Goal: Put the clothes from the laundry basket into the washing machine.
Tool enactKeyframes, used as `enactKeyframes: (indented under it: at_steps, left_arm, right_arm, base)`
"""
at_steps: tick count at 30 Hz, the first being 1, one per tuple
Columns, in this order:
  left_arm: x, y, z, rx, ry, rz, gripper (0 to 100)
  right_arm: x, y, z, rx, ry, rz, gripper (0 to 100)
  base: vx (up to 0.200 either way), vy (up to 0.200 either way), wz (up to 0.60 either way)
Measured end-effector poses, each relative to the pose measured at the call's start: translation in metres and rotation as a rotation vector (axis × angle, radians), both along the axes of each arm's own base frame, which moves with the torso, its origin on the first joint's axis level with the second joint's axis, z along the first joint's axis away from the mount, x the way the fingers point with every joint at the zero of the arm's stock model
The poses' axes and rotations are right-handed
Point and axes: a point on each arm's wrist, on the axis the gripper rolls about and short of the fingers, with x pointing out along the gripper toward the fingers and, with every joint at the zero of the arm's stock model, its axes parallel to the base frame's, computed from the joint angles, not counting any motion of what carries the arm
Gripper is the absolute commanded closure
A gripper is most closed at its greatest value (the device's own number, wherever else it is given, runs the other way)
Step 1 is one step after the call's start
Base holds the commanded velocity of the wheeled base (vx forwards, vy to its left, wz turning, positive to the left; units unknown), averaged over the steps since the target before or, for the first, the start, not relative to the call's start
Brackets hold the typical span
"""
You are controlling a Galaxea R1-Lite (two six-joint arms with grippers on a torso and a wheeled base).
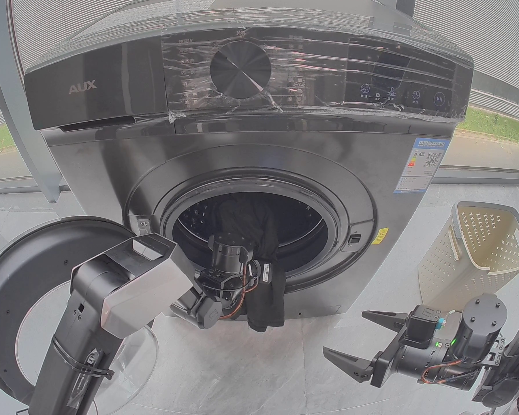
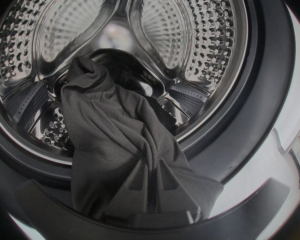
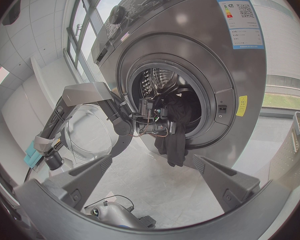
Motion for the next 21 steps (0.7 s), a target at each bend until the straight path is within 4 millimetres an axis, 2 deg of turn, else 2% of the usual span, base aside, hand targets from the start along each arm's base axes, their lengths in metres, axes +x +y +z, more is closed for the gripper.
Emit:
enactKeyframes:
  at_steps: [5,15,20,21]
  left_arm:
    - [0.007,-0.002,0.009,-0.029,-0.038,0.011,100]
    - [0.046,-0.011,0.068,-0.18,-0.273,0.106,100]
    - [0.053,-0.009,0.07,-0.197,-0.302,0.133,100]
    - [0.054,-0.009,0.069,-0.197,-0.301,0.135,0]
  right_arm:
    - [0.0,0.0,0.0,0.002,-0.002,0.001,0]
    - [-0.001,0.0,0.001,0.003,-0.003,0.002,0]
    - [-0.001,0.0,0.001,0.004,-0.003,0.003,0]
    - [-0.001,0.0,0.001,0.003,-0.003,0.003,0]
  base:
    - [0.0,0.0,0.0]
    - [0.0,0.0,0.0]
    - [0.0,0.0,0.0]
    - [0.0,0.0,0.0]
